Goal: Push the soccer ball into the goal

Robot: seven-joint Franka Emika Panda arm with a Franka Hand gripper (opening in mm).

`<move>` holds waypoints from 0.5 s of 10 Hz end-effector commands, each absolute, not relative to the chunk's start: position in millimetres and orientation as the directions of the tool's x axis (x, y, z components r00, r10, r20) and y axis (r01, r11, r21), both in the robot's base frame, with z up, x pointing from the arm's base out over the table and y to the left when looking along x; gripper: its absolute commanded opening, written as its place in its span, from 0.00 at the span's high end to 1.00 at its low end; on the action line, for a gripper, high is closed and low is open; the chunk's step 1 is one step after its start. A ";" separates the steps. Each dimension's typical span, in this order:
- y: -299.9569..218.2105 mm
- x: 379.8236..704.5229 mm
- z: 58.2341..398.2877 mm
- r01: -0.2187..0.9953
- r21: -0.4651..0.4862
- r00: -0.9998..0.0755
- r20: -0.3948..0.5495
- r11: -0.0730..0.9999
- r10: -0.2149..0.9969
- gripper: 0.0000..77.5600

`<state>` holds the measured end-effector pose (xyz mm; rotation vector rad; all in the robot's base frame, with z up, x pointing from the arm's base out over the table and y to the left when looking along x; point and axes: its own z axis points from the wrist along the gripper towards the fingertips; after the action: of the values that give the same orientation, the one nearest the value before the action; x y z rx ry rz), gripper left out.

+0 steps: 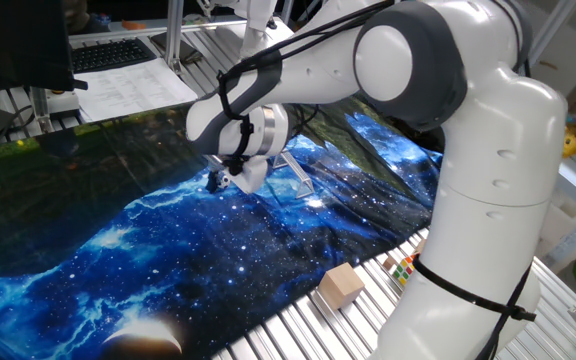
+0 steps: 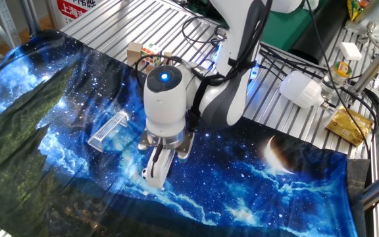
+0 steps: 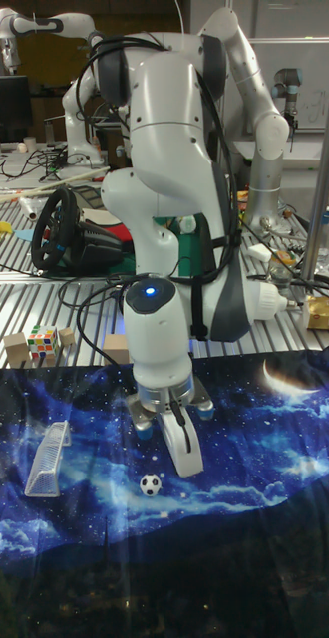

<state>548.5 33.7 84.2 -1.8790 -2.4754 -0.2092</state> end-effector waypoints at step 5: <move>25.7 565.9 75.5 0.984 0.097 -0.158 0.064 0.151 0.985 1.00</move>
<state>561.9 30.1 77.6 -2.0101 -2.4045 -0.1816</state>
